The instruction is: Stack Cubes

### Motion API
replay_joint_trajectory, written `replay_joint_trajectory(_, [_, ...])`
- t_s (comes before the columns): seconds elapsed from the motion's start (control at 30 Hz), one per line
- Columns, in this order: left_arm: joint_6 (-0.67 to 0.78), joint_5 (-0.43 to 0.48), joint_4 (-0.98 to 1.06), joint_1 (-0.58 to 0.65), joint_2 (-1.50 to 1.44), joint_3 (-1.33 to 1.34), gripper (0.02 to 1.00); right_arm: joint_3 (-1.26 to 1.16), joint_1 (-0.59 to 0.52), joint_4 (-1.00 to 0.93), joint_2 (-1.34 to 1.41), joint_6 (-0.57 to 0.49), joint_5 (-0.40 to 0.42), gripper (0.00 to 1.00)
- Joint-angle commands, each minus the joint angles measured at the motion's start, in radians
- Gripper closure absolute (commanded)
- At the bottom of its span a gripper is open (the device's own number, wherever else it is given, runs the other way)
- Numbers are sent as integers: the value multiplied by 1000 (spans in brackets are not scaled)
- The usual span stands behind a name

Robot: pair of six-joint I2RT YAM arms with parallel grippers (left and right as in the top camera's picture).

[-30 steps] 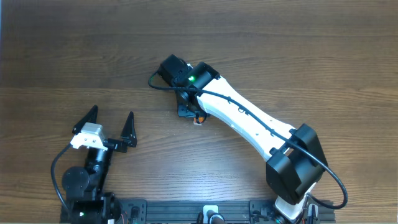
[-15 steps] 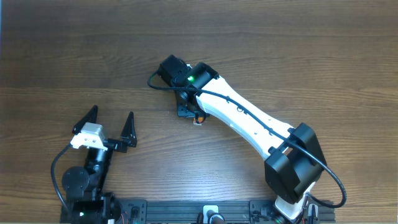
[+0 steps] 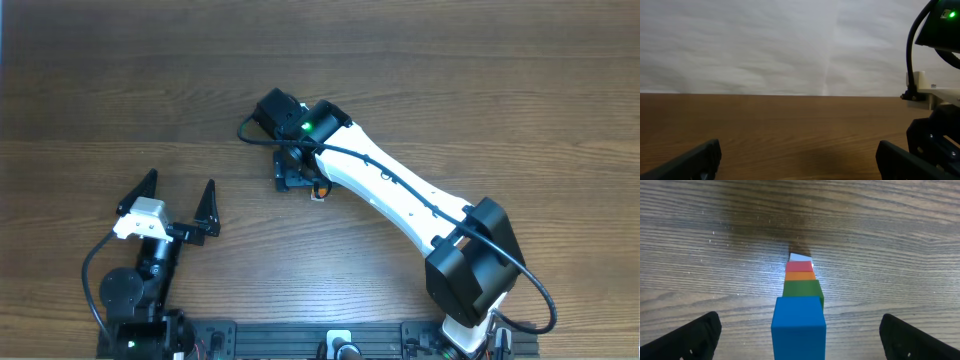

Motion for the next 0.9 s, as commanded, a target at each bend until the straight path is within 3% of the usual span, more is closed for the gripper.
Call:
replay_joint_trajectory(0.03, [16,5,4,5,-5,-7,20,10,7,9,14,2,24,7])
replay_joint_trajectory(0.23, [16,5,4,5,-5,-7,20,31,-33,14,-93,-105,56,9])
replay_joint_trajectory(0.57, [16,5,4,5,-5,-7,20,6,-297,18,-488,-333,72,7])
replay_joint_trajectory(0.7, [16,5,4,5,-5,-7,20,-138,-391,53,-684,-350,119,7])
replay_joint_trajectory(0.9, [16,5,4,5,-5,-7,20,-505,-522,205,-1043,-365,104,7])
